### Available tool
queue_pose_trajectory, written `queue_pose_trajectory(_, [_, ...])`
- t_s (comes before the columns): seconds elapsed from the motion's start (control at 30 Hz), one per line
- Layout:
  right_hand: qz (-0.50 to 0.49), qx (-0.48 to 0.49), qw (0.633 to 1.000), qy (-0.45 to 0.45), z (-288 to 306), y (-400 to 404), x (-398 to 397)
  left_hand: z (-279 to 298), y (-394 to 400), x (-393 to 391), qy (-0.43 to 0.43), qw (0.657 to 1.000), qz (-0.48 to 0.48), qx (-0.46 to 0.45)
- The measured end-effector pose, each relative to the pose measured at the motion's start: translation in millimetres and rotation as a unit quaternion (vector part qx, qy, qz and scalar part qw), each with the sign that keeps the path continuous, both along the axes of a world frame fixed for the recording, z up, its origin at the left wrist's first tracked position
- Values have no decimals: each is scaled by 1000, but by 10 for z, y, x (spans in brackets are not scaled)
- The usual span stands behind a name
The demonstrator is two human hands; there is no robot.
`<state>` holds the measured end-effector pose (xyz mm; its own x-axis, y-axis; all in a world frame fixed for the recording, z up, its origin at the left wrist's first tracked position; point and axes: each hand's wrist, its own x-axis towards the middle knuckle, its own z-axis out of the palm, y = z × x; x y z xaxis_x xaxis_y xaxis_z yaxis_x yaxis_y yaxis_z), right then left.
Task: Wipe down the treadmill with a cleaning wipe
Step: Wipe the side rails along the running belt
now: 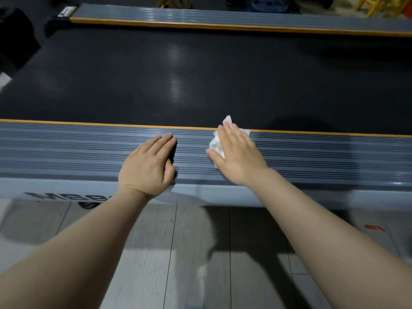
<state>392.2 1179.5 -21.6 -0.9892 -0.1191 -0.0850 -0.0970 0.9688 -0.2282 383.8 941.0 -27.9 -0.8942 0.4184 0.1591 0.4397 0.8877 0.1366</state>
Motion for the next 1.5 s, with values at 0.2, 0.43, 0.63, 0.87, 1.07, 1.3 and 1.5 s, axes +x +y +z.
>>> queue_pose_trajectory(0.2, [46,6,999,20,54,-216,397,7,-29,11,-9,1000,-7,12])
queue_pose_trajectory(0.43, [141,12,990,-6,80,-201,565,10,-82,38,-10,992,-3,123])
queue_pose_trajectory(0.63, [56,14,998,-7,-17,-550,-380,91,-187,-86,-45,973,59,220])
queue_pose_trajectory(0.87, [86,2,996,-7,68,-372,527,-4,-529,-242,-10,993,70,90])
queue_pose_trajectory(1.07, [-130,25,991,-21,56,800,696,21,-451,-150,-4,989,100,108])
queue_pose_trajectory(1.3, [-180,5,984,15,59,-13,295,45,-434,-125,-24,988,101,117])
queue_pose_trajectory(1.5, [72,5,997,-17,53,-1222,-65,101,-424,-108,-28,984,107,142])
